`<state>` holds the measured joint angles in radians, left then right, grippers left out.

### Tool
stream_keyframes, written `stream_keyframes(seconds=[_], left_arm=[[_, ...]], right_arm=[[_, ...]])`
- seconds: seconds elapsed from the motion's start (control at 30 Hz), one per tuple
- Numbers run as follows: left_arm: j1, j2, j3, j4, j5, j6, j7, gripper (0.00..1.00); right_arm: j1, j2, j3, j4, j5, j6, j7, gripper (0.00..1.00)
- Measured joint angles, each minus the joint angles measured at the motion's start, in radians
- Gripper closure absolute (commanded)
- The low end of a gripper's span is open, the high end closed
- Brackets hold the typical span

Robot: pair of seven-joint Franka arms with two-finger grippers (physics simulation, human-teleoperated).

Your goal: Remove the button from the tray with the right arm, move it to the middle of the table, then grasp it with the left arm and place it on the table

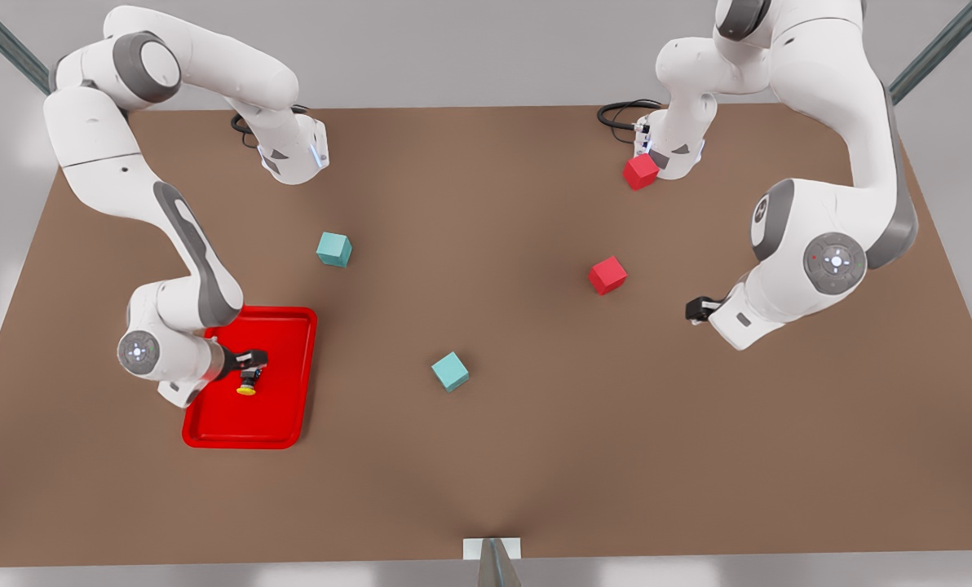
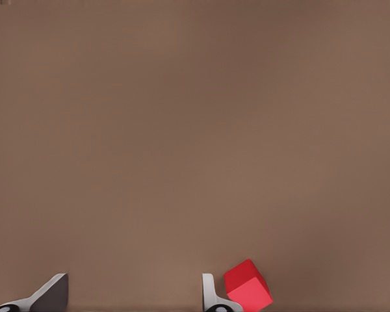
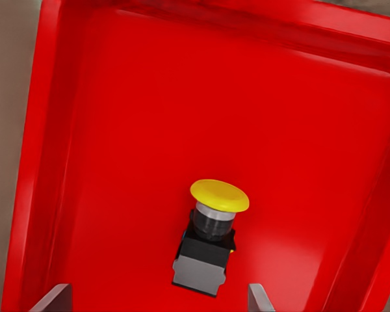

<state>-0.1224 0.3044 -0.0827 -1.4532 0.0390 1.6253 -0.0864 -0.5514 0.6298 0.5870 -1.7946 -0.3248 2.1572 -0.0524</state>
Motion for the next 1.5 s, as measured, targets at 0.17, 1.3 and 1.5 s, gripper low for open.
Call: stream_keyframes(seconds=[0.17,1.3,1.5], left_arm=[[-0.002,0.003,0.0,0.0,0.0,0.001,-0.004,0.0],[-0.008,0.011,0.0,-0.002,0.003,0.001,-0.014,0.0],[-0.009,0.012,0.0,-0.002,0.003,0.001,-0.014,0.0]], right_arm=[[-0.049,0.003,0.005,-0.061,-0.033,0.091,0.003,0.0],[-0.047,0.011,-0.009,-0.179,-0.137,0.25,0.053,0.0],[-0.042,0.037,-0.009,-0.182,-0.138,0.257,0.07,0.0]])
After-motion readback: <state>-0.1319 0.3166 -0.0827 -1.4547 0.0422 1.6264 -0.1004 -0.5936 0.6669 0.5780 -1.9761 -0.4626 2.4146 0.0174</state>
